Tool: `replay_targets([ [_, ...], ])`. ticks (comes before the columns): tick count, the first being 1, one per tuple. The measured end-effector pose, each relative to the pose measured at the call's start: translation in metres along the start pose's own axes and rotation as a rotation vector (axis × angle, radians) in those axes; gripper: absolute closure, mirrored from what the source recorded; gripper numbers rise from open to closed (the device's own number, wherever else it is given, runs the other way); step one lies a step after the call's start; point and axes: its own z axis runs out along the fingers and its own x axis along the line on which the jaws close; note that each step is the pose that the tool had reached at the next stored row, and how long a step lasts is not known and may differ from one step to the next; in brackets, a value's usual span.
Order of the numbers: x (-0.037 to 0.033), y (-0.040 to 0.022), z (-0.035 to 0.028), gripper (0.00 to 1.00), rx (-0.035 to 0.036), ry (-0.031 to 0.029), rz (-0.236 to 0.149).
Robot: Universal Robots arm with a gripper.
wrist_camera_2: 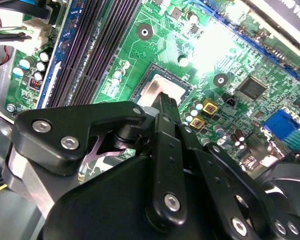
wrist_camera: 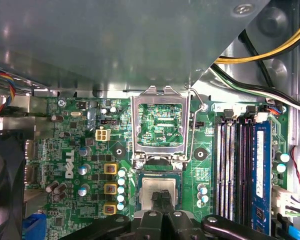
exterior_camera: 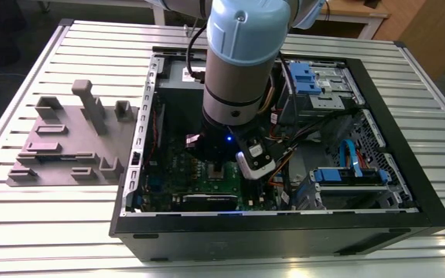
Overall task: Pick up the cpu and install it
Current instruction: 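Close the cpu cover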
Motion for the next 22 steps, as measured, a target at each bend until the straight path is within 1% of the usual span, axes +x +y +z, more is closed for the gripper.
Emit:
replay_targets([
  [2,0.0,0.0003,-0.0035,0.9,-0.0003,-0.0001,0.0],
  [6,0.0003,0.0008,-0.0125,0.9,-0.0003,-0.0001,0.0],
  [10,0.0004,0.0013,-0.0181,0.9,0.0005,-0.0002,0.0],
  [13,0.0005,0.0015,-0.0207,0.9,0.0038,-0.0008,0.0],
  [15,0.0005,0.0015,-0.021,0.9,0.0063,-0.0014,0.0],
  [22,0.0005,0.0015,-0.0212,0.9,0.0074,-0.0013,0.0],
])
